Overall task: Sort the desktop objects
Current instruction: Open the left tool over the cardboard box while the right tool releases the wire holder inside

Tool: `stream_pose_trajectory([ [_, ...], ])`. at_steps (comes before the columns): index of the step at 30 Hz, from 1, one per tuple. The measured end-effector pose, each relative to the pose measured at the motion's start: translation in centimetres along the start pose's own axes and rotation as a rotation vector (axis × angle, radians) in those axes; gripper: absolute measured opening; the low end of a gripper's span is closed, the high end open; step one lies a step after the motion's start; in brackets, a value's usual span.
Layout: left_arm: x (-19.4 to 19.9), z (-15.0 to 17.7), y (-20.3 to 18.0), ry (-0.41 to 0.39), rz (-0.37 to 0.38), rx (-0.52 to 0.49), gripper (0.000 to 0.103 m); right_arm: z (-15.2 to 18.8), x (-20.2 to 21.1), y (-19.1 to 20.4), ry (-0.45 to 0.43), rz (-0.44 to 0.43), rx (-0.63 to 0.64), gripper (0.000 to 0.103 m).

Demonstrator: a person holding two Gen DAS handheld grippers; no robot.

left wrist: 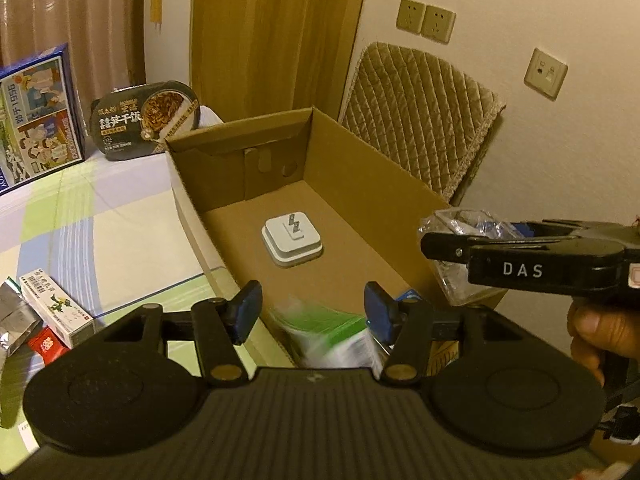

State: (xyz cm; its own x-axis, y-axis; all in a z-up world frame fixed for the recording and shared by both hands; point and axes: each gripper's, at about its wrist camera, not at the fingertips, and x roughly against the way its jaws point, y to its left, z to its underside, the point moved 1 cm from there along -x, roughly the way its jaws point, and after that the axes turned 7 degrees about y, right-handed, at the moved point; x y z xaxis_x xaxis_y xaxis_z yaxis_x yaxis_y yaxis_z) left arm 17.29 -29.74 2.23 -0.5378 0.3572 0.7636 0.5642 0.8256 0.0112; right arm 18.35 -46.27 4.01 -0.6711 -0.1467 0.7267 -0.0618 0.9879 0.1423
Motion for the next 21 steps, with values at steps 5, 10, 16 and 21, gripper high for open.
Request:
stream_pose_trajectory([
  [5,1.1,0.3,0.8,-0.014,-0.018,0.015,0.051,0.0,-0.2,0.7,0.011,-0.023,0.002,0.064],
  [10,2.3,1.0,2.2,-0.031,-0.042,0.05,0.051,-0.2,-0.8,1.7,0.039,-0.075,-0.004,0.065],
  [16,3.4,2.1,4.1,-0.034,-0.063,0.09,0.052,-0.6,-0.6,2.5,0.018,-0.087,-0.011,0.076],
  [21,4.5,3.1,5.5,-0.042,-0.078,0.118,0.053,-0.7,0.3,2.6,0.006,-0.078,-0.015,0.077],
])
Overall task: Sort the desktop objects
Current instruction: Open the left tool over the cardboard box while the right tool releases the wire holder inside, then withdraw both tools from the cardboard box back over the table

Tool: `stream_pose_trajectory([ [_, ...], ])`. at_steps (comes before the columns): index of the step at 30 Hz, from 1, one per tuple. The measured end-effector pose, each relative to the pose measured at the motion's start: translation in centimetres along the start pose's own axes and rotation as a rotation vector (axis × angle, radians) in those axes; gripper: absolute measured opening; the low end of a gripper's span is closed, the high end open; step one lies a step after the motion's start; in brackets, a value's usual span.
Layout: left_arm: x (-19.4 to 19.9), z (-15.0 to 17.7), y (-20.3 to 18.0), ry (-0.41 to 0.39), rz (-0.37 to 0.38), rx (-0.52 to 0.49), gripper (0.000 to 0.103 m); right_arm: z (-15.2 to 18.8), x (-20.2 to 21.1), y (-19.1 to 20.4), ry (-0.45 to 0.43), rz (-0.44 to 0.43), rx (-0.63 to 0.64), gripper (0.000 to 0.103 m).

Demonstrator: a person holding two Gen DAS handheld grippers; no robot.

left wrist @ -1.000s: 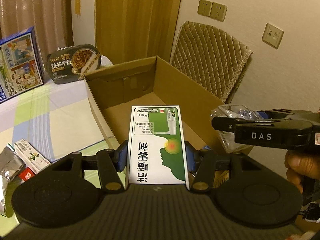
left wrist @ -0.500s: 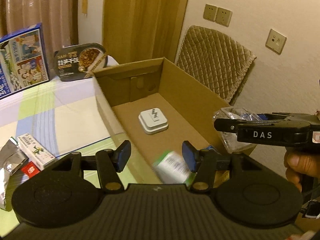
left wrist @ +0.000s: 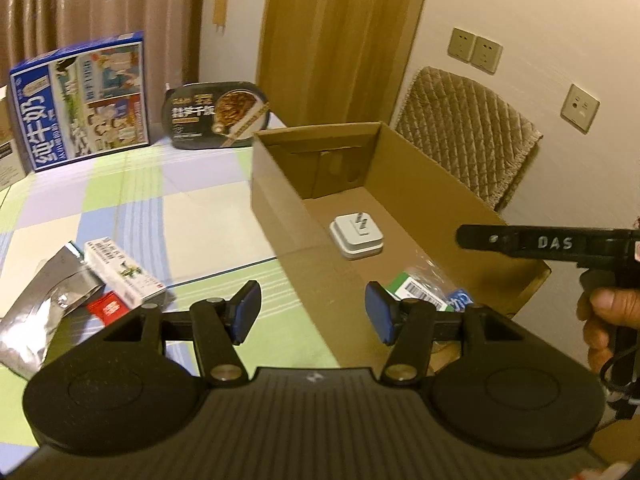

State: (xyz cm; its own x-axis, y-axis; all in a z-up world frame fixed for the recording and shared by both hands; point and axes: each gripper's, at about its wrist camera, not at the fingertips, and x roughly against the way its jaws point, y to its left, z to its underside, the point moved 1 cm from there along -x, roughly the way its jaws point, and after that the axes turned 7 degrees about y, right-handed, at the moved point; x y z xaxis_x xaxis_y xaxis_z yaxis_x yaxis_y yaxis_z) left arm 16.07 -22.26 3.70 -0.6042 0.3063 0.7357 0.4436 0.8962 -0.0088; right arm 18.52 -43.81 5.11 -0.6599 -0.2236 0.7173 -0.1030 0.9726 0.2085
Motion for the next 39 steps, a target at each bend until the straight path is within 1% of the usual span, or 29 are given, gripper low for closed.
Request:
stream_pose_trajectory([
  [7,1.4,1.5,2.3,0.0,-0.032,0.04,0.056,0.1,1.6,1.0,-0.019,0.0,0.009,0.08],
  [11,2.4,2.8,3.5,0.009,-0.056,0.047,0.058,0.5,2.7,2.4,-0.031,-0.021,0.012,0.082],
  [14,3.2,3.8,4.4,0.013,-0.075,0.053,0.06,0.8,3.6,3.8,-0.042,-0.045,0.015,0.085],
  [16,3.9,4.4,5.0,0.012,-0.093,0.056,0.062,1.0,4.2,4.8,-0.053,-0.061,0.019,0.089],
  [21,5.8,6.6,7.0,0.006,-0.139,0.061,0.077,1.6,5.1,8.0,-0.061,-0.116,0.042,0.094],
  [22,6.2,7.0,7.4,0.007,-0.146,0.064,0.079,1.7,5.3,8.6,-0.06,-0.13,0.049,0.094],
  [24,6.9,8.0,8.3,0.014,-0.168,0.071,0.087,1.9,5.5,10.2,-0.06,-0.158,0.074,0.095],
  [26,7.6,8.9,9.3,0.017,-0.188,0.075,0.09,2.1,5.7,11.7,-0.063,-0.181,0.097,0.096],
  [30,9.0,10.4,11.3,0.025,-0.224,0.085,0.094,2.6,5.5,14.5,-0.057,-0.221,0.137,0.101],
  [33,10.0,11.2,12.7,0.025,-0.252,0.083,0.096,3.4,4.9,16.6,-0.038,-0.232,0.178,0.101],
  [39,11.5,12.6,15.2,0.03,-0.296,0.092,0.096,5.3,2.7,19.1,0.026,-0.242,0.235,0.101],
])
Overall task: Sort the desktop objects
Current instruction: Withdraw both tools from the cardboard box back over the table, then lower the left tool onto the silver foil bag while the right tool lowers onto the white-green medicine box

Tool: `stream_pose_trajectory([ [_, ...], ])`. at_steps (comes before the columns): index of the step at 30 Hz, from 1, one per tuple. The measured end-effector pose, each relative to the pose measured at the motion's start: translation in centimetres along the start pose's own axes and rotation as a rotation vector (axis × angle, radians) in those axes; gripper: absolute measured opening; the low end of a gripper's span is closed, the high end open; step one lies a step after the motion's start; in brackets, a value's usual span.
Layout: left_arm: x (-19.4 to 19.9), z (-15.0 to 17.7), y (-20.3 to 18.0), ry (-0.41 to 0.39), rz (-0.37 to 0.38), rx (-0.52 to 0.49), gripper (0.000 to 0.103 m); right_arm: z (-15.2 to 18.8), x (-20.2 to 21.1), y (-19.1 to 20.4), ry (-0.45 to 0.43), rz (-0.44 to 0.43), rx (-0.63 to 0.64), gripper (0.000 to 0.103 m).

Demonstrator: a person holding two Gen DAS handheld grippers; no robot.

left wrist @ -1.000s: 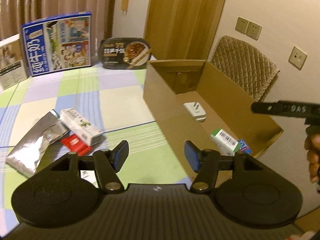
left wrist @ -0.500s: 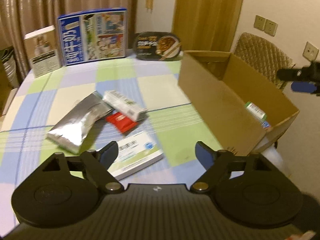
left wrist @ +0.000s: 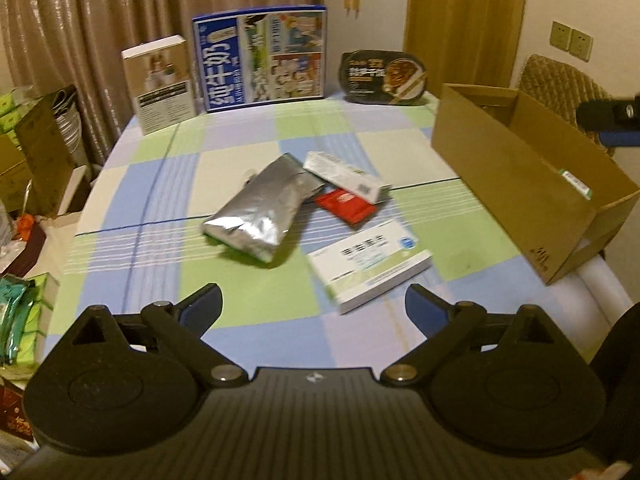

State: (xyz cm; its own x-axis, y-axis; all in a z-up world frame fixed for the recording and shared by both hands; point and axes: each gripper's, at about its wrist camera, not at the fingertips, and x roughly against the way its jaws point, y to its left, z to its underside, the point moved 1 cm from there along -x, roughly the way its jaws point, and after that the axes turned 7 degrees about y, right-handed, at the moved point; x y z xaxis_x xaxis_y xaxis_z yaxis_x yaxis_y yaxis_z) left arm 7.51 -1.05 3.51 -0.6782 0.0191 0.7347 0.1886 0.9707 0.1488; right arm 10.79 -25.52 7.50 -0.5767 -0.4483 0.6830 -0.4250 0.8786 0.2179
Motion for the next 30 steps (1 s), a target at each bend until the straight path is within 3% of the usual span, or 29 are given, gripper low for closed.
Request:
stream_pose_trajectory([
  [13,-1.8,0.8,3.6,0.026,-0.035,-0.007,0.096,2.6,-4.6,1.6,0.121,-0.009,0.058,0.101],
  [18,-3.1,0.3,3.8,0.033,-0.022,-0.04,0.096,2.7,-6.6,2.1,0.18,-0.002,0.156,0.101],
  [24,-4.8,-0.9,3.7,0.039,-0.007,-0.129,0.096,2.2,-9.1,4.1,0.243,0.012,0.47,0.101],
  [30,-6.4,-2.0,3.9,0.047,0.025,-0.272,0.096,4.1,-11.7,6.6,0.298,-0.02,0.937,0.101],
])
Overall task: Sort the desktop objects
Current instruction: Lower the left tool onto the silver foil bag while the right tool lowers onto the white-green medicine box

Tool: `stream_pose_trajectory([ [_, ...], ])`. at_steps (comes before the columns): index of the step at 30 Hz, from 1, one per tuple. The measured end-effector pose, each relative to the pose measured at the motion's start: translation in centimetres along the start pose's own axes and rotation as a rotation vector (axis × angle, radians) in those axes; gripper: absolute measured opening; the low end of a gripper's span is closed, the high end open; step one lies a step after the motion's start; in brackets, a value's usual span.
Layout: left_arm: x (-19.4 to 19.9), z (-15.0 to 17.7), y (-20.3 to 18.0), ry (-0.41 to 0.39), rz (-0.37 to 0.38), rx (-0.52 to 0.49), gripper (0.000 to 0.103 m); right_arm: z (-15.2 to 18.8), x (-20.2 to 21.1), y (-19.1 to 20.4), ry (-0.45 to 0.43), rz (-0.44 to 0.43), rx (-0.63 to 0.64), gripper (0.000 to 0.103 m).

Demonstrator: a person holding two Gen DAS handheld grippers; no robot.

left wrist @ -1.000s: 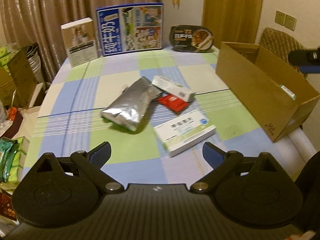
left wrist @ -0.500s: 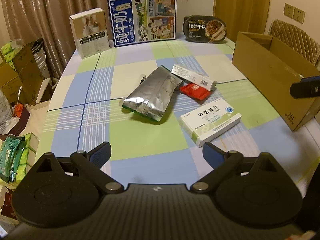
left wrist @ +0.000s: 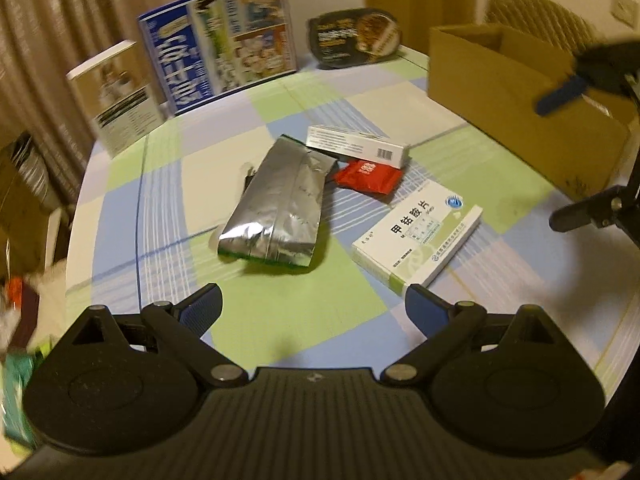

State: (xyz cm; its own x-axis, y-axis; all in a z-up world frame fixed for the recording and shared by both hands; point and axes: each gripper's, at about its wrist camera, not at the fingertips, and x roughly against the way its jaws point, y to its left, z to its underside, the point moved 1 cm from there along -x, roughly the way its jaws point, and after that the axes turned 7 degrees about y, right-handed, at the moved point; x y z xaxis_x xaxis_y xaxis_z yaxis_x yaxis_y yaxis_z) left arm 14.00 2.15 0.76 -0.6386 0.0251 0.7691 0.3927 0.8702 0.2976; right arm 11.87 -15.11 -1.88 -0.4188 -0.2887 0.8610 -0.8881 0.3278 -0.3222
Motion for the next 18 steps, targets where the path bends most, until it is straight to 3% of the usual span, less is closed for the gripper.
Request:
stream_pose_trajectory([
  [3,-0.9,-0.7,0.3,0.008,-0.008,-0.092,0.096,-0.4,-1.7,0.7,0.017,-0.019,0.176,0.101],
  [8,-2.7,-2.0,1.0,0.025,-0.004,-0.207,0.096,-1.5,-4.6,0.3,0.048,-0.06,0.356,0.101],
  [18,-6.7,-5.2,2.5,0.055,0.016,-0.237,0.096,-3.1,-10.2,-1.6,0.101,-0.138,0.442,0.101],
])
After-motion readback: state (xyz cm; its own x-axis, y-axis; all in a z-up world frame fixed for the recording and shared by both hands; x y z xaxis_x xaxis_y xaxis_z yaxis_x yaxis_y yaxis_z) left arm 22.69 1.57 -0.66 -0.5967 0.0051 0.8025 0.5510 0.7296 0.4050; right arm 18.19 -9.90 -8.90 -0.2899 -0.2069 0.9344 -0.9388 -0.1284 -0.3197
